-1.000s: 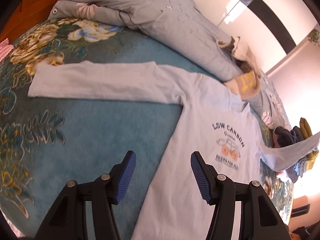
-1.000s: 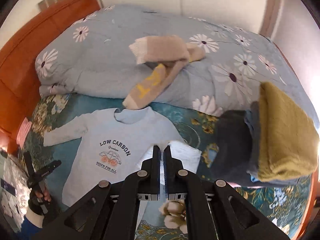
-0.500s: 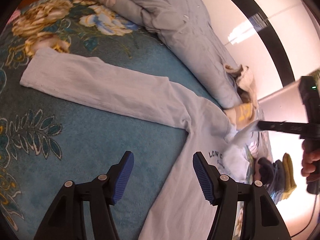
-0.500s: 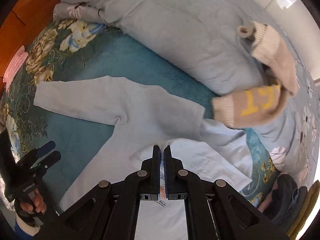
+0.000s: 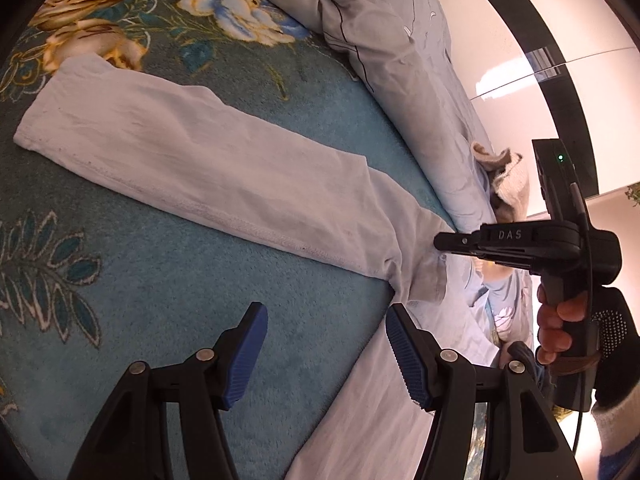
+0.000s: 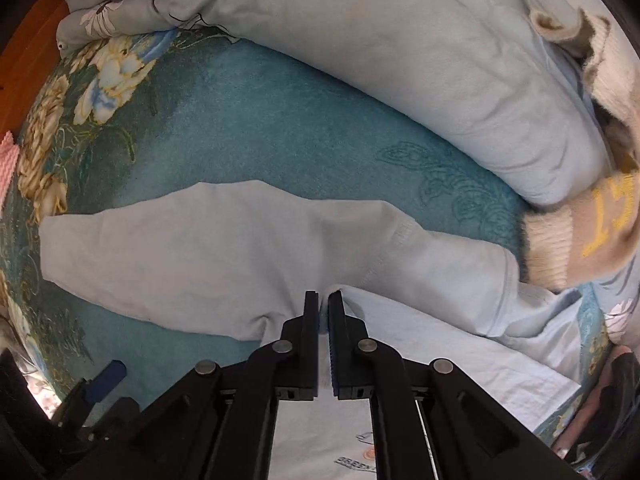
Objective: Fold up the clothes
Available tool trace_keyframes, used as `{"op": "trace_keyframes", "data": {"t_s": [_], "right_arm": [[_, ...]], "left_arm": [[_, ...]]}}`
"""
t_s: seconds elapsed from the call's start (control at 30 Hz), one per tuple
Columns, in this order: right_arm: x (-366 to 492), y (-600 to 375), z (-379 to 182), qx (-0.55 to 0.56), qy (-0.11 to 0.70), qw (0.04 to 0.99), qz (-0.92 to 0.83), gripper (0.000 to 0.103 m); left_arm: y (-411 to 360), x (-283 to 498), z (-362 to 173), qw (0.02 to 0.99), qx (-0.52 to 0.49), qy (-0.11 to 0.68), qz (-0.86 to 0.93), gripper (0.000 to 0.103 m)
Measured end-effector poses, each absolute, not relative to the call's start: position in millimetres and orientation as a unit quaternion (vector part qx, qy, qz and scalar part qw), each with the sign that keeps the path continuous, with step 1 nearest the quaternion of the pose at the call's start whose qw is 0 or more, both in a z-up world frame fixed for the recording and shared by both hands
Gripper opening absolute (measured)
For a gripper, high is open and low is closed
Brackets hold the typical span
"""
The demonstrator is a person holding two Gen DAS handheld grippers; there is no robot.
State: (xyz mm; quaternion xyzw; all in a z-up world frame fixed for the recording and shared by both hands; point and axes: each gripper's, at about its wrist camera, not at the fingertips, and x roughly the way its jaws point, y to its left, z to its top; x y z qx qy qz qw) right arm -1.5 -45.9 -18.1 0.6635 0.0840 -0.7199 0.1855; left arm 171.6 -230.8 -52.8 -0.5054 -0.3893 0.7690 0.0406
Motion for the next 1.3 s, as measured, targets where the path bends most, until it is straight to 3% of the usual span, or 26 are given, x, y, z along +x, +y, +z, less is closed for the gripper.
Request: {"op": "trace_keyframes", "data": {"t_s": [0.03,0.07,0.1,0.3,0.5,0.6,0.8,1.13,1.3], "right_arm": [[-2.2,-45.3,-18.4,0.662,0.073,0.193,-0.72,0.017],[-3.0,-44.7,-18.6,0.661,0.063,0.2,-0.72,0.03],[-3.7,-44.1,-18.9,0.659,0.052,0.208,-0.721,0.034],[16.7,17.1,3.8,0.616,-0.007,0.209,-0.759,0.034],[78.3,155.0,-16.3,0.597,-0.048,0.059,-0.799,0.034],[110.3,203.1,-41.3,0.608,-0.063,-0.01,-0.792,0.034],[133.8,238.6,-73.6,0.627,-0.112,-0.056,-0.769,0.034],[188.5,201.3,-28.6,0.547,-0.118,-0.009,-0.829,0.034],[218.5,199.5,-34.6,0.558,-0.122,0.004,-0.821,0.034]], "left_arm": [[-229.1,170.8,-53.2,0.041,-0.507,-0.387,0.769,0.066],[-227.1,170.0,-53.4,0.042,-0.509,-0.383,0.77,0.066],[-225.6,169.8,-53.0,0.044,-0.51,-0.38,0.771,0.066],[-204.4,163.0,-46.4,0.065,-0.514,-0.336,0.786,0.066],[-188.3,155.9,-45.3,0.049,-0.526,-0.281,0.801,0.066],[-203.0,159.6,-47.6,0.03,-0.519,-0.313,0.795,0.066],[-237.7,171.4,-53.8,-0.023,-0.503,-0.361,0.785,0.066],[-352.2,217.2,-47.4,-0.213,-0.407,-0.457,0.762,0.066],[-396.8,215.0,-64.8,-0.247,-0.403,-0.471,0.745,0.066]]}}
